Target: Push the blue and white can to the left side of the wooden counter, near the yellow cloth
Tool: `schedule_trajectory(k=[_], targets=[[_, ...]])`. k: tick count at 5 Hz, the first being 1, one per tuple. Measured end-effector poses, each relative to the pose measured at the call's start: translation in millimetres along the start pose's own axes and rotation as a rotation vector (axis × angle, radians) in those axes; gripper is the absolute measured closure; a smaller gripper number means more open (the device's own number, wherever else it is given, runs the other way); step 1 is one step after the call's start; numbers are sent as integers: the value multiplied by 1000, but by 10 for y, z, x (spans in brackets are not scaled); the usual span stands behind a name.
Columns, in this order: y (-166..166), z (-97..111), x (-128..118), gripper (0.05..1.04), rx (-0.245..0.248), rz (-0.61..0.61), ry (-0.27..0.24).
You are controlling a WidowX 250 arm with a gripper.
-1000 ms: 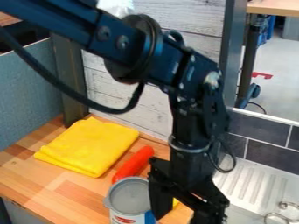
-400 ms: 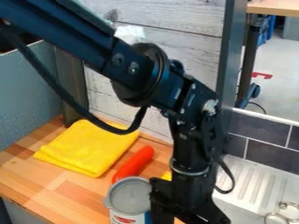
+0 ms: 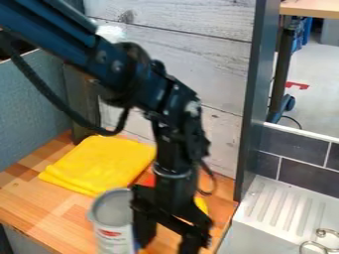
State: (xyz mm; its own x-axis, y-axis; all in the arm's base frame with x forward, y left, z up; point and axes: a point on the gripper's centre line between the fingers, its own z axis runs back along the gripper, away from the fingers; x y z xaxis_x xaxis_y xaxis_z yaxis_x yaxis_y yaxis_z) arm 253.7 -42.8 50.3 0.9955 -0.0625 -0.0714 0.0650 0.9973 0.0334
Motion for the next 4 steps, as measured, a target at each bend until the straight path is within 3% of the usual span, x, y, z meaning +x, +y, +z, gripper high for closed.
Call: schedule_trajectory(k=[2,4], targets=[[664,53,-61,83,45,109,40],[1086,105,-75,83,25,89,143]])
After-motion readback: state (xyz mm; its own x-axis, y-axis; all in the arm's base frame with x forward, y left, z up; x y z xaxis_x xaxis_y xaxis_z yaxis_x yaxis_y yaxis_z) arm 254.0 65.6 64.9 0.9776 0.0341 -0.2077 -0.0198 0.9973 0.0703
